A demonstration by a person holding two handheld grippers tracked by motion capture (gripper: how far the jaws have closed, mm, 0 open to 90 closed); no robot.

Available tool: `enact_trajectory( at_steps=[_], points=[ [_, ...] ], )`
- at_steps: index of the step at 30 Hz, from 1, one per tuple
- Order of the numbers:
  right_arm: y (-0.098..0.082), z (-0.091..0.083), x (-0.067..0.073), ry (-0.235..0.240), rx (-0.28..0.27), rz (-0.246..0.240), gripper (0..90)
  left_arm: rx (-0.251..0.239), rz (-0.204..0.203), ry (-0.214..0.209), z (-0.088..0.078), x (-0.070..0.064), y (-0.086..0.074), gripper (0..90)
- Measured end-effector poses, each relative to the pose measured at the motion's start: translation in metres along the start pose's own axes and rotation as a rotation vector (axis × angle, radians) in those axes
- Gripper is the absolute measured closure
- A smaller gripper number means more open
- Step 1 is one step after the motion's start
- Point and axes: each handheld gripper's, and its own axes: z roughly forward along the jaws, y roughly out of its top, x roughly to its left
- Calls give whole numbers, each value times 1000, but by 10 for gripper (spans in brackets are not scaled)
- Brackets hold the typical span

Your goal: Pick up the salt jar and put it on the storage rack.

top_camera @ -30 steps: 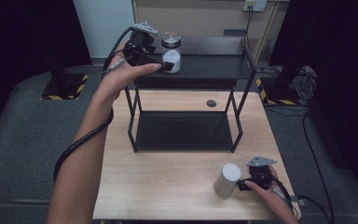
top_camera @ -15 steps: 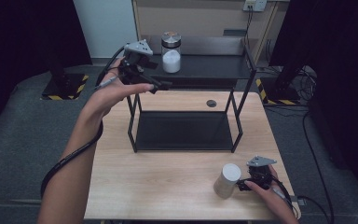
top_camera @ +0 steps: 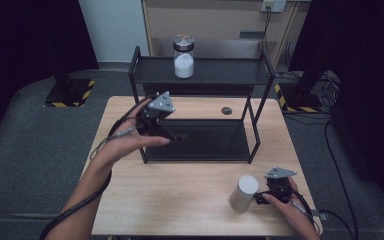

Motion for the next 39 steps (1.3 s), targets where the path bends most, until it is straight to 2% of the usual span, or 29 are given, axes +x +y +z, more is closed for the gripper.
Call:
enact_trajectory(
  at_steps=[3,7,9,11,16,17,20,22,25,28,31,39],
  points=[
    [0,0,0,-1,0,0,15,41,8,-19,18,-13,-13,35],
    [-1,-1,1,-4,0,5,15,67,-25,-62,42,-21,-36,35],
    [-2,-2,2,-6,0,5,15,92,-20,-68,53,-27,-46,36],
    [-2,-2,2,-6,0,5,15,98,-46,-90,63,-30,-59,40],
    [-2,-2,2,-6,-1,5,15,113,-101,-101,80,-38,-89,36],
    [-2,-2,2,-6,0,4,15,123,-107,-95,83,-40,-94,35],
    [-2,-2,2,-7,0,4,15,115,-172,-90,87,-44,-115,35],
    [-3,-3,2,-8,0,6,15,116,-193,-80,88,-49,-127,36],
    [-3,-3,3,-11,1,9,15,135,-192,-65,90,-54,-134,37],
    [-4,-5,4,-12,2,11,15,125,-207,-61,91,-54,-143,38],
    [-6,-6,4,-10,1,6,13,134,-205,-55,92,-54,-148,39],
    [-7,-8,4,-6,2,2,13,166,-186,-53,97,-57,-151,39]
  ],
)
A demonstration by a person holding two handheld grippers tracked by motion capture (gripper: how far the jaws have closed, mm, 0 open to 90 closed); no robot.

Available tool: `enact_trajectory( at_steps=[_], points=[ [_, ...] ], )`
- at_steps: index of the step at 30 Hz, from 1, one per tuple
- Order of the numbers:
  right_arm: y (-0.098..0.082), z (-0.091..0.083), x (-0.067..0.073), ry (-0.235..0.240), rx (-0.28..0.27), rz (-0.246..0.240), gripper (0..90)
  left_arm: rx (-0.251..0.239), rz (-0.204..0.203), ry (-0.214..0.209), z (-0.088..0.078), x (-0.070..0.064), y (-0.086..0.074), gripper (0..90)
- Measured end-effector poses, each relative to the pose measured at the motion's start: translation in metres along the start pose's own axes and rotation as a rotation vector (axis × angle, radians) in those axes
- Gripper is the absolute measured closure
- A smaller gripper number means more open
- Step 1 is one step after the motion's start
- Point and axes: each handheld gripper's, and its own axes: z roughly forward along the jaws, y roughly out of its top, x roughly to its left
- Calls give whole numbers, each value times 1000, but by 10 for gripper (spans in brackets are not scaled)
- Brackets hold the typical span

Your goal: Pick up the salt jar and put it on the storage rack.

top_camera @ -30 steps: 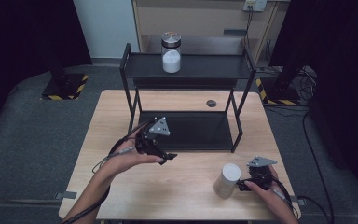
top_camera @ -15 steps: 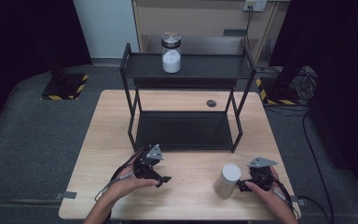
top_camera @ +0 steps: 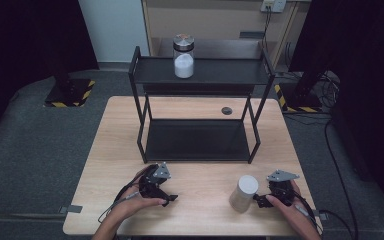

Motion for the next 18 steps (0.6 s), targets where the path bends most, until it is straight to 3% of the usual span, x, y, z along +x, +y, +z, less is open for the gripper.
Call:
enact_trajectory(
  at_steps=[3,8,18],
  points=[
    [0,0,0,1,-1,-3,13,7,15,10,1,-1,-2,37],
    [0,0,0,1,0,-3,14,-6,4,21,1,-5,-6,32],
    [-4,-3,-4,13,-5,-14,31,-68,11,14,3,-2,-23,0]
  ],
)
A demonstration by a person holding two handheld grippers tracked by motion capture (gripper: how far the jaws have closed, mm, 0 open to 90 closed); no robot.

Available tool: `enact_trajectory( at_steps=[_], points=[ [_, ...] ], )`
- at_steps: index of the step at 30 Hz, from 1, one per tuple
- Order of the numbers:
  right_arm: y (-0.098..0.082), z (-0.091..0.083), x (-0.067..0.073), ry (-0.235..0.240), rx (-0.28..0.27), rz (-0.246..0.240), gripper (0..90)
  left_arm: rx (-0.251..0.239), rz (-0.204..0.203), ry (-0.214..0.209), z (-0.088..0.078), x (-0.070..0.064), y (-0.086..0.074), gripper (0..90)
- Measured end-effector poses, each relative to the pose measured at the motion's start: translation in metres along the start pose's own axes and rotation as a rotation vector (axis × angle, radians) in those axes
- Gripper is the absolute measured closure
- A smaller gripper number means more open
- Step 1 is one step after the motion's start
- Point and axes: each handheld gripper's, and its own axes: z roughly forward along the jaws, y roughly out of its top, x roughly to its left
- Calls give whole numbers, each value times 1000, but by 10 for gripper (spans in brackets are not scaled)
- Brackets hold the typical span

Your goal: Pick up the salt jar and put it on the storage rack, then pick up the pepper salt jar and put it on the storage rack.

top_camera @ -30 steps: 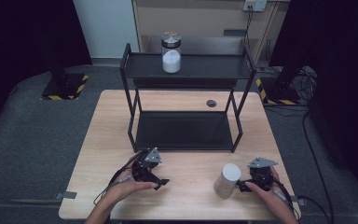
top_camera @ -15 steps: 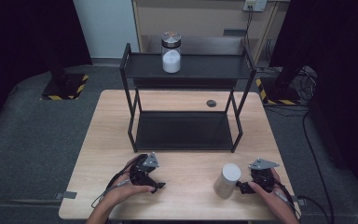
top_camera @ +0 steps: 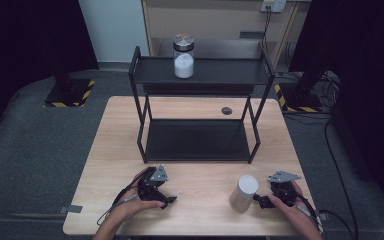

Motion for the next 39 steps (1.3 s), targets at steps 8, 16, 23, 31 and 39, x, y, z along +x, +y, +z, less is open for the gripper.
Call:
enact_trajectory(
  at_steps=[8,16,23,31,39],
  points=[
    [1,1,0,5,4,-4,14,-35,7,-9,1,2,-8,0],
    [1,0,-1,8,5,-7,15,-36,11,-12,1,3,-8,0],
    [-2,-7,-8,17,8,10,30,-36,10,-11,1,3,-8,0],
    [6,-24,-6,22,-1,-36,55,-37,10,-11,1,3,-8,0],
    [19,-37,-8,33,12,-74,70,-37,11,-10,1,3,-9,0]
  ],
)
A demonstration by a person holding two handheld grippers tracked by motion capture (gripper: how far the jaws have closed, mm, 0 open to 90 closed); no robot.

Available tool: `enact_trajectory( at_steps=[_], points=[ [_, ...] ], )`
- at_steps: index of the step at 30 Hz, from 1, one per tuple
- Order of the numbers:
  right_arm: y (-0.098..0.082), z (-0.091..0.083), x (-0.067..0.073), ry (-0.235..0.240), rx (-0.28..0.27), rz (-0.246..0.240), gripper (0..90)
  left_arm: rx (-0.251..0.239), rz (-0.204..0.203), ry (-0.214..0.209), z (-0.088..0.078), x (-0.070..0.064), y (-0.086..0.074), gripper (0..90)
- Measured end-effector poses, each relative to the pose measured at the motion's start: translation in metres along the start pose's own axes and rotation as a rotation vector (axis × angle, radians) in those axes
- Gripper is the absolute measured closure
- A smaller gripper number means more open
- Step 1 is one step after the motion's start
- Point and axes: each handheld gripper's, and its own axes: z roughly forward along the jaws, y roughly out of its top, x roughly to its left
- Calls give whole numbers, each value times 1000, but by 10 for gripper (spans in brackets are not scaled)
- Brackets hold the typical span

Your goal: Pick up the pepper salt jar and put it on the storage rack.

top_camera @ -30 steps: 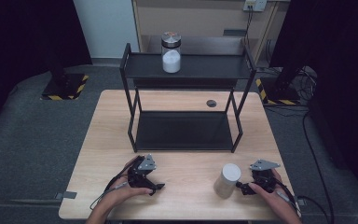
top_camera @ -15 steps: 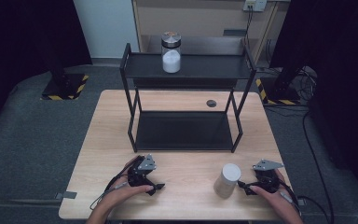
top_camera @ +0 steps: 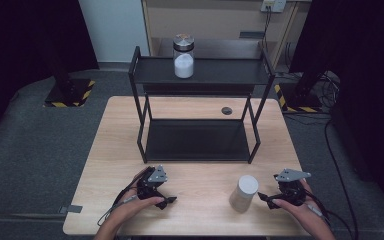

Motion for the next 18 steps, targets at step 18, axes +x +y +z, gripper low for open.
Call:
enact_trajectory(
  at_steps=[18],
  points=[
    [-5,-15,2,92,-6,-35,88,0,-6,6,0,-1,0,0]
  ],
)
